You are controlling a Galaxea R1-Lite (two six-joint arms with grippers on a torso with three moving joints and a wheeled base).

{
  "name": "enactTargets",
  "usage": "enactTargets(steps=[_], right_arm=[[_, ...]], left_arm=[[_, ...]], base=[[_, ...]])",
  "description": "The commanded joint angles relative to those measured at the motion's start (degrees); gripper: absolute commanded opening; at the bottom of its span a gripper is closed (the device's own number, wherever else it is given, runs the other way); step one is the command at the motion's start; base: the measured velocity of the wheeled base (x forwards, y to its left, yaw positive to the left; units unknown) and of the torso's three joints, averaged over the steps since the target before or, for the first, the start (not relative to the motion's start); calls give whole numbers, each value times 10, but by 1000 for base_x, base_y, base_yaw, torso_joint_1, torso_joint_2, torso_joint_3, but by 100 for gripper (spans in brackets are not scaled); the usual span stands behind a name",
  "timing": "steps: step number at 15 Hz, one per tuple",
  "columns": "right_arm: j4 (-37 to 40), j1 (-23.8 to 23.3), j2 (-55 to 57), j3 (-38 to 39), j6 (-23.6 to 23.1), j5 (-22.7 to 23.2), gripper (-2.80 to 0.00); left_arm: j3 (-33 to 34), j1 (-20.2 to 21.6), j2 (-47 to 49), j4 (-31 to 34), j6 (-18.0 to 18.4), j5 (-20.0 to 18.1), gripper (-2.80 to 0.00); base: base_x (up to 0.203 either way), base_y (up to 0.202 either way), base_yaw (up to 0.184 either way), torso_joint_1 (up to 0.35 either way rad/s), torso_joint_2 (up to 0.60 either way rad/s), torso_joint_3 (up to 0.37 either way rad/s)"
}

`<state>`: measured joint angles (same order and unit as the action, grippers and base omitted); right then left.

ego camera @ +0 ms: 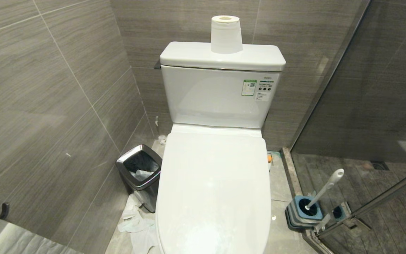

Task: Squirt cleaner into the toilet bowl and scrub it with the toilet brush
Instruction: Use the left hand to lift the toilet lid slightly

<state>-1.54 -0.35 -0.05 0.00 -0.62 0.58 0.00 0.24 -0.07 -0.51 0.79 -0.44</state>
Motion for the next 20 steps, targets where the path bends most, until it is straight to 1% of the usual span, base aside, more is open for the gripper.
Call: enactTargets(steps=[1, 5, 6, 11, 16, 20], right_arm=[[0, 0, -1, 6, 0, 0, 0], [0, 0, -1, 6, 0, 0, 0], [0, 0, -1, 6, 0, 0, 0], [0, 0, -1, 6, 0, 0, 0], [0, 0, -1, 6, 0, 0, 0], [0, 0, 0, 6, 0, 0, 0]], left_arm=[[4, 0, 0, 0, 0, 0, -280], [4, 0, 0, 0, 2, 0, -280], [4, 0, 0, 0, 11, -3, -280], [4, 0, 0, 0, 1, 0, -280], [4, 0, 1, 0, 9, -2, -280], [4, 0, 1, 0, 4, -1, -280]], base=[[0, 0, 0, 0, 0, 0], [0, 0, 0, 0, 0, 0], [0, 0, 0, 0, 0, 0], [0, 0, 0, 0, 0, 0], [0, 0, 0, 0, 0, 0], [0, 0, 0, 0, 0, 0]])
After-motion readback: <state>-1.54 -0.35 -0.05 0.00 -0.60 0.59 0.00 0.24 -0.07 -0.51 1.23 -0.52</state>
